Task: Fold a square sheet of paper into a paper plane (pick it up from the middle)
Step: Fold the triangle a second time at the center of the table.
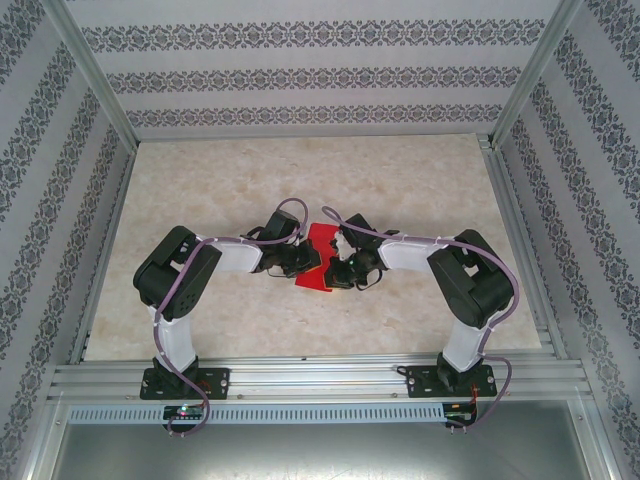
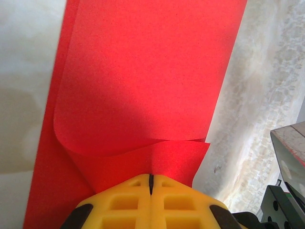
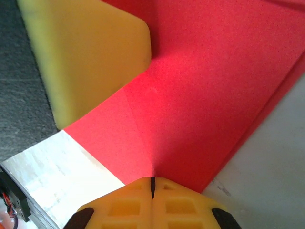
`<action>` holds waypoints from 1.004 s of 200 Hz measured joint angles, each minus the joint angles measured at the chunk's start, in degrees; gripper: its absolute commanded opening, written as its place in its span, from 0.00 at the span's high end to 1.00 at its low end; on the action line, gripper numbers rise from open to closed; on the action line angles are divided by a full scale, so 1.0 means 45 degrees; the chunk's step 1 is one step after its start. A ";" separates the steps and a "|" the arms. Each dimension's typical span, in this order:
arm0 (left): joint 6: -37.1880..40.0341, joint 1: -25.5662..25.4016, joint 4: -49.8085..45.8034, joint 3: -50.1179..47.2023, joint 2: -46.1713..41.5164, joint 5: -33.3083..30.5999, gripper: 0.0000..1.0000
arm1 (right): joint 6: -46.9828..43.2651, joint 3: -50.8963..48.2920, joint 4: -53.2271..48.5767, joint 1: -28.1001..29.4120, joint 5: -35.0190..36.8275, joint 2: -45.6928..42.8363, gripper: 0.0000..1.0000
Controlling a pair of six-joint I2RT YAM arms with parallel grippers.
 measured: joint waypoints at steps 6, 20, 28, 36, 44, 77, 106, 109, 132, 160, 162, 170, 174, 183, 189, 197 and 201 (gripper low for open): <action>0.0000 0.0000 0.0000 0.0000 0.0000 0.0000 0.98 | 0.0000 0.0000 0.0000 0.0000 0.0000 -0.0005 1.00; 0.0000 0.0000 0.0000 0.0000 0.0000 0.0000 0.98 | 0.0024 0.0000 0.0000 0.0000 -0.0005 -0.0024 1.00; 0.0000 0.0000 0.0000 0.0000 0.0000 0.0000 0.98 | 0.0044 0.0000 -0.0010 0.0000 -0.0010 -0.0068 1.00; 0.0000 0.0000 0.0000 0.0000 0.0000 0.0000 0.98 | 0.0053 -0.0034 -0.0019 0.0000 -0.0015 -0.0155 1.00; 0.0000 0.0000 0.0000 0.0000 0.0000 0.0000 0.98 | 0.0087 -0.0087 -0.0019 0.0000 -0.0019 -0.0306 1.00; 0.0000 0.0000 0.0015 -0.0015 0.0000 0.0000 0.98 | 0.0233 -0.0369 -0.0068 0.0000 -0.0044 -0.0777 1.00; -0.0005 0.0000 0.0087 -0.0049 -0.0005 0.0000 0.98 | 0.0282 -0.0729 -0.0049 0.0005 -0.0049 -0.0743 1.00; -0.0005 0.0000 0.0092 -0.0049 -0.0005 0.0000 0.98 | 0.0282 -0.0743 -0.0044 0.0005 -0.0049 -0.0714 1.00; -0.0019 0.0000 0.0165 -0.0097 -0.0019 0.0000 0.98 | 0.0287 -0.0767 0.0078 0.0000 -0.0160 -0.0559 1.00; -0.0087 0.0000 0.0204 -0.0121 -0.0024 -0.0005 0.98 | 0.0325 -0.0748 0.0107 0.0000 -0.0199 -0.0554 1.00; -0.0087 0.0000 0.0204 -0.0121 -0.0024 -0.0005 0.98 | 0.0330 -0.0743 0.0107 0.0000 -0.0194 -0.0563 1.00; -0.0092 0.0000 0.0204 -0.0121 -0.0024 -0.0005 0.98 | 0.0335 -0.0743 0.0092 0.0000 -0.0160 -0.0602 1.00; -0.0092 0.0000 0.0204 -0.0121 -0.0024 0.0000 0.98 | 0.0345 -0.0743 0.0063 0.0000 -0.0146 -0.0646 1.00; -0.0092 0.0000 0.0204 -0.0121 -0.0024 -0.0005 0.98 | 0.0374 -0.0743 0.0015 0.0000 -0.0092 -0.0811 1.00; -0.0092 0.0000 0.0204 -0.0121 -0.0024 -0.0005 0.98 | 0.0379 -0.0743 0.0005 0.0000 -0.0078 -0.0976 1.00; -0.0092 0.0000 0.0204 -0.0121 -0.0024 0.0000 0.98 | 0.0379 -0.0743 0.0015 0.0000 -0.0034 -0.1229 1.00; -0.0092 0.0000 0.0204 -0.0121 -0.0024 0.0000 0.98 | 0.0384 -0.0738 0.0034 0.0000 -0.0034 -0.1350 1.00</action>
